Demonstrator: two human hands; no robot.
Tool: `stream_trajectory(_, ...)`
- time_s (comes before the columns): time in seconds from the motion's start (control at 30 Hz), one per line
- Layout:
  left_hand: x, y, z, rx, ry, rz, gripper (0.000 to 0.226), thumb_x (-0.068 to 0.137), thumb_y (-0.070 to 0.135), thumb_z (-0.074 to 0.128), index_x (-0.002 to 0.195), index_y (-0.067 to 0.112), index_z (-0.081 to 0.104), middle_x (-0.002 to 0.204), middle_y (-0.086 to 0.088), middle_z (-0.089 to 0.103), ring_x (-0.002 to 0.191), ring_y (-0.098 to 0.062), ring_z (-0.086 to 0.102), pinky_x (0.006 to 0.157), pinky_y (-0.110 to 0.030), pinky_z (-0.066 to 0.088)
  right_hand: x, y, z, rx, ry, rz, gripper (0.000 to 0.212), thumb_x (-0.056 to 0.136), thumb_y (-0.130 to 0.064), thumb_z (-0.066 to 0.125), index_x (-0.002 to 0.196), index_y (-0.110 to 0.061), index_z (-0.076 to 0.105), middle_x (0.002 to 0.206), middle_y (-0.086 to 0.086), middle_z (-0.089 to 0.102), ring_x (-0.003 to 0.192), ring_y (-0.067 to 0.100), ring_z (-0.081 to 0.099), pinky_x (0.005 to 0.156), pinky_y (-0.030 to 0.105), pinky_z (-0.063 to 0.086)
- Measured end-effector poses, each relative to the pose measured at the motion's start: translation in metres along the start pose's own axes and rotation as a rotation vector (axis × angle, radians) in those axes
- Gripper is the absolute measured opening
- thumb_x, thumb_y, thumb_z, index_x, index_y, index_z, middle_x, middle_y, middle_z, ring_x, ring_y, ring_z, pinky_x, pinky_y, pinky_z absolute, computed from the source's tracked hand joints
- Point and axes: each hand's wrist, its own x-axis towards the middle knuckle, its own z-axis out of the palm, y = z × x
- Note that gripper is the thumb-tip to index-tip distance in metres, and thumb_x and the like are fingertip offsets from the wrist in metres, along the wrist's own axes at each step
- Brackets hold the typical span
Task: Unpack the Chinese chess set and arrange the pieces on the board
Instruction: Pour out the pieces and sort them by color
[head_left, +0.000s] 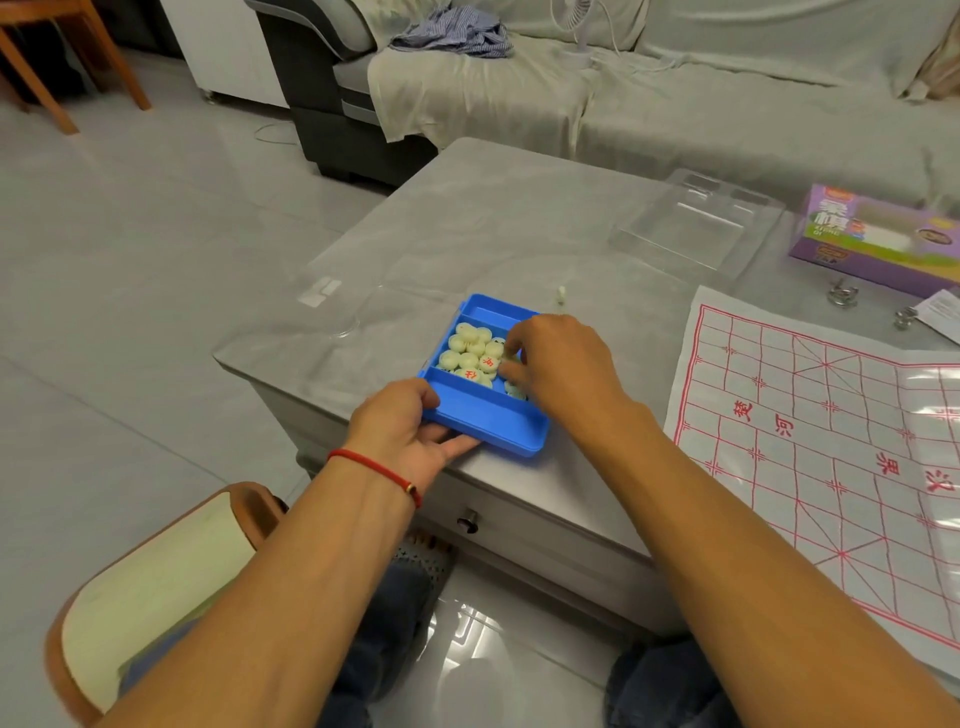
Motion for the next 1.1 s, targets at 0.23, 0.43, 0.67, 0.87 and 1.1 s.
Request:
stream_trajectory(0.23,-0.004,0.003,0.001,-0.02,-0.006,-0.01,0.044,0.087,-0.01,0.036,0.126,0.004,0.051,0.11,-0.022,0.063,0.093,-0.039,0.066,0.07,-0.057,0.055,0.001,0.005,-0.005,0.022,-0.015,0.023,0.022,0.085,-0.03,0.072,0.098,-0.012,0.072,0.094,0.005,0.065,0.083,0.028,0.062,0.07,0.04,0.052)
stream_trajectory(0.43,-0.003,0.01,0.0,-0.065,0.01,-0.016,0.044,0.086,-0.01,0.036,0.124,0.004,0.051,0.109,-0.023,0.063,0.094,-0.04,0.065,0.07,-0.059,0.054,0.009,-0.003,-0.013,0.008,0.002,-0.018,0.017,0.087,-0.031,0.066,0.092,-0.016,0.072,0.089,0.003,0.067,0.083,0.026,0.063,0.069,0.036,0.048)
stream_trajectory(0.67,0.02,0.038,0.0,-0.169,0.021,-0.001,0.041,0.087,-0.009,0.036,0.122,0.004,0.054,0.108,-0.021,0.064,0.094,-0.041,0.065,0.068,-0.061,0.054,0.138,0.065,0.005,-0.009,-0.051,0.131,0.052,0.096,-0.017,0.049,0.147,-0.021,0.042,0.149,0.012,0.041,0.131,0.035,0.044,0.102,0.046,0.041)
stream_trajectory(0.87,0.034,0.044,0.012,-0.202,0.002,-0.028,0.037,0.089,-0.007,0.04,0.119,0.005,0.055,0.108,-0.021,0.065,0.093,-0.039,0.067,0.063,-0.054,0.057,0.191,0.085,0.032,-0.005,-0.092,0.05,0.026,0.091,-0.013,0.054,0.111,-0.003,0.067,0.114,0.019,0.066,0.104,0.039,0.059,0.086,0.043,0.051)
stream_trajectory(1.1,0.033,0.038,0.012,-0.197,-0.022,-0.034,0.041,0.088,-0.008,0.038,0.123,0.005,0.053,0.112,-0.021,0.063,0.095,-0.04,0.065,0.063,-0.055,0.056,0.112,0.09,0.011,0.183,0.014,0.049,0.009,0.083,-0.006,0.066,0.086,-0.009,0.074,0.085,0.005,0.072,0.08,0.022,0.063,0.075,0.032,0.051)
